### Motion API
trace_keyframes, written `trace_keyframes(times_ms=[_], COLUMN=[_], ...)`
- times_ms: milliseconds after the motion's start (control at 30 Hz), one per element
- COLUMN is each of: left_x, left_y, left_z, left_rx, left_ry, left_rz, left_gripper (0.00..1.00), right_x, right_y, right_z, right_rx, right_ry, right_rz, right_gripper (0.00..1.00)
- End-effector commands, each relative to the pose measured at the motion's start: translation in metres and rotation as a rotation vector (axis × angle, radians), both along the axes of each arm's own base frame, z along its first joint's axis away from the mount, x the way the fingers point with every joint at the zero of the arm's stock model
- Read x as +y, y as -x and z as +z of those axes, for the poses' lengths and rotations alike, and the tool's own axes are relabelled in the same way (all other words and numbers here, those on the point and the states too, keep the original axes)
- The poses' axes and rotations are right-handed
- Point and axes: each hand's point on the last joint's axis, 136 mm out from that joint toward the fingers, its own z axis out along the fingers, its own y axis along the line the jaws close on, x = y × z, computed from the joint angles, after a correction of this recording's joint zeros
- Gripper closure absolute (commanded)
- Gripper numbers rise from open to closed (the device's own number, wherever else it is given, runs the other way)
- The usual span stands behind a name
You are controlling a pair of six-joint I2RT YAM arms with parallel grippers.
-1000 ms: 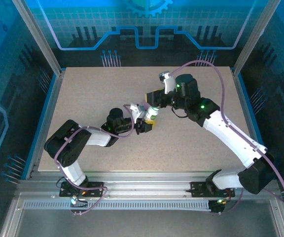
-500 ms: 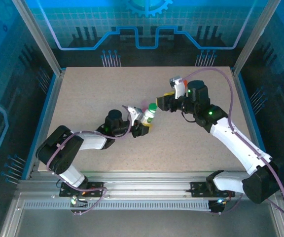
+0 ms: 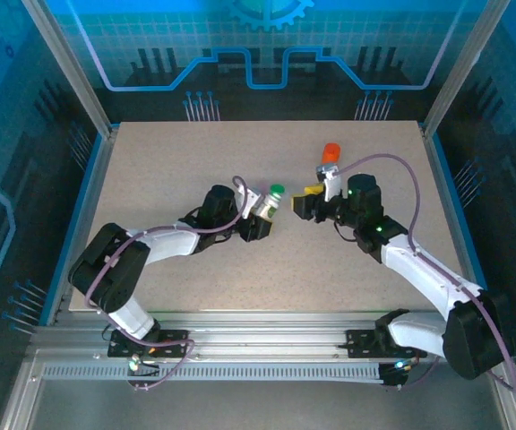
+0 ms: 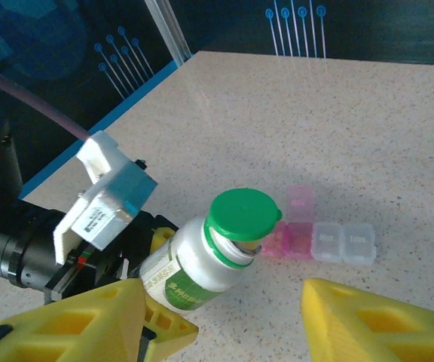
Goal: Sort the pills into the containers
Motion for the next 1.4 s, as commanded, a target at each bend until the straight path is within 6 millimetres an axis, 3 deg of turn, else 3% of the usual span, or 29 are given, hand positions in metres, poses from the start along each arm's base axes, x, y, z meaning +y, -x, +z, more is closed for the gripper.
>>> trace_keyframes(times_ms=[0, 500, 900, 1367], left_x=[0.011, 0.036, 0.041, 0.044], left_y=[-0.003, -0.015, -0.032, -0.037], left_z=[-0.018, -0.051, -0.057, -0.054], left_rx=[0.077, 0.306, 0.333, 0.397], left_ry=[-0.094, -0.274, -0.319, -0.408], left_rz=[0.036, 0.113, 0.122, 0.066], left_gripper=[1.0, 1.0, 1.0, 1.0], right_x=[-0.008, -0.02, -0.017, -0.018], right_y=[-0.003, 0.001, 0.001, 0.001], right_z=[0.021, 0.019, 0.015, 0.016], right_rx=[-0.086, -0.08, -0.062, -0.055], right_ry=[-0.058, -0.12, -0.134, -0.141], right_rz=[-0.016, -0.056, -0.034, -0.03], right_gripper=[0.43, 0.43, 0.43, 0.43])
